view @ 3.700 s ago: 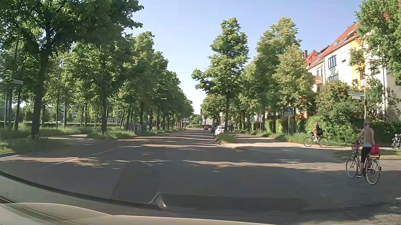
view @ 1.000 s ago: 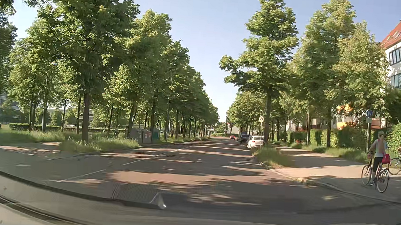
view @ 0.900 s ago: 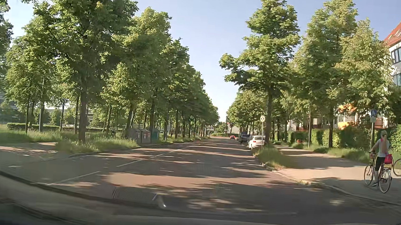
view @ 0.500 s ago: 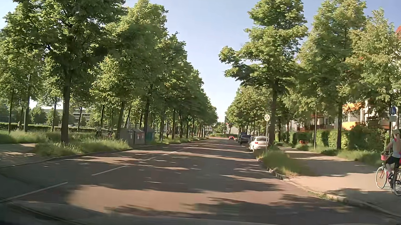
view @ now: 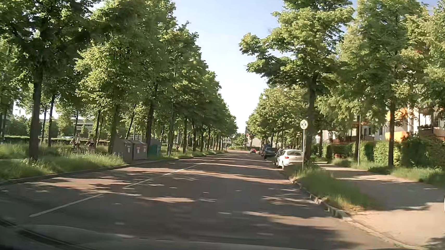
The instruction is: Follow the waypoints while adhering to traffic rules and regulations
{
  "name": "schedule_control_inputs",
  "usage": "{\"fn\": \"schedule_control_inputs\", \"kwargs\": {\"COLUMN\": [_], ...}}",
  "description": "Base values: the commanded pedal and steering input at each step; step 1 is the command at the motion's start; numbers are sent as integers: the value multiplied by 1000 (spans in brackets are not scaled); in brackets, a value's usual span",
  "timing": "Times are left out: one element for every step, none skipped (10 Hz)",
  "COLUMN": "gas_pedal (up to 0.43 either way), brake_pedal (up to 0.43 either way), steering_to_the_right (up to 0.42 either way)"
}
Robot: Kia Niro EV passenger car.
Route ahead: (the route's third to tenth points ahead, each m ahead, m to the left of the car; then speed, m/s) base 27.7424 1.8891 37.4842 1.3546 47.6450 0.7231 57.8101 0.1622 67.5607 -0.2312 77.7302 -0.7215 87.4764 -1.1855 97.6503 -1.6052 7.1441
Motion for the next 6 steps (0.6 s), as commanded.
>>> {"fn": "schedule_control_inputs", "kwargs": {"gas_pedal": [350, 350, 339, 311, 299, 287], "brake_pedal": [0, 0, 0, 0, 0, 0], "steering_to_the_right": [18, 19, 21, 24, 24, 23]}}
